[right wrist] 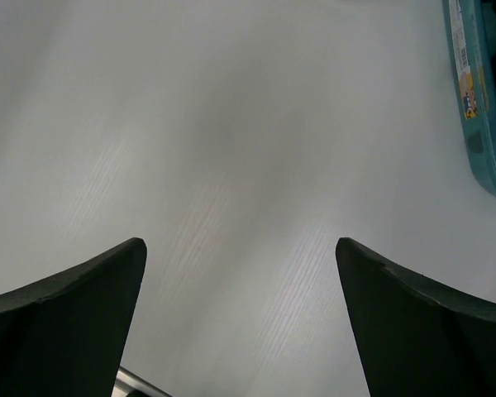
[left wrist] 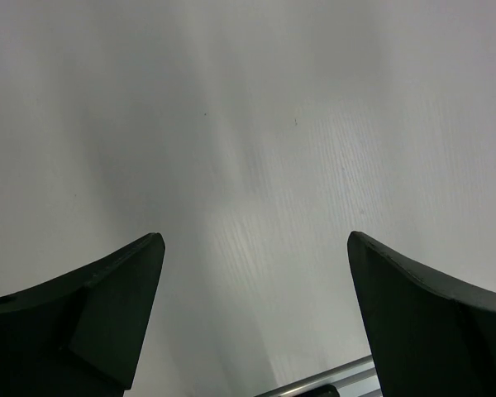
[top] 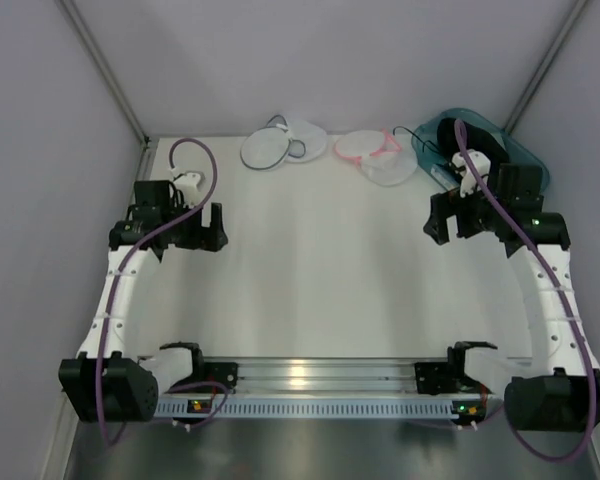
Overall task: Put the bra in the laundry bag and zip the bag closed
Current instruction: Move the laundry bag to the center of the board.
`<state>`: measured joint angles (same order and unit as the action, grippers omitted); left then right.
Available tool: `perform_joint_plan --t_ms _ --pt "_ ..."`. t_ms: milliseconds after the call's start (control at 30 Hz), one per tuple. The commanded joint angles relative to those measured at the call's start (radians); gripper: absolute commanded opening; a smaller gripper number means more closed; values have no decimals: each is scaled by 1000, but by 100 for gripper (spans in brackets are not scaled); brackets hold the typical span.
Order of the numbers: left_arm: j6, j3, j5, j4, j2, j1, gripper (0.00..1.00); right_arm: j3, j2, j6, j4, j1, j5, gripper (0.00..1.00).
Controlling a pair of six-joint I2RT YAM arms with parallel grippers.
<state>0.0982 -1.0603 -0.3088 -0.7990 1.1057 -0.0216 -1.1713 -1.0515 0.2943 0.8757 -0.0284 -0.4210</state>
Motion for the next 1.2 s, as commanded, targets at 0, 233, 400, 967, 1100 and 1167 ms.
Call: perform_joint_plan --t_ms 0,233,400,967,1100,1167 --pt "-20 -32 2 4 13 0 99 -11 -60 -12 -86 21 -24 99" --pt "-54 -119 -21 3 80 -1 99 -94 -289 -70 -245 172 56 99" --pt "-94 -165 -55 1 114 0 99 -335 -577 -69 -284 252 103 99" --pt "-150 -155 -23 -2 140 -1 99 -886 -1182 -47 -348 271 309 78" --pt "-144 -153 3 -2 140 -1 99 -877 -1217 -44 -327 269 301 49" --pt "-141 -155 5 -2 141 0 99 -842 -1210 -78 -314 271 257 30"
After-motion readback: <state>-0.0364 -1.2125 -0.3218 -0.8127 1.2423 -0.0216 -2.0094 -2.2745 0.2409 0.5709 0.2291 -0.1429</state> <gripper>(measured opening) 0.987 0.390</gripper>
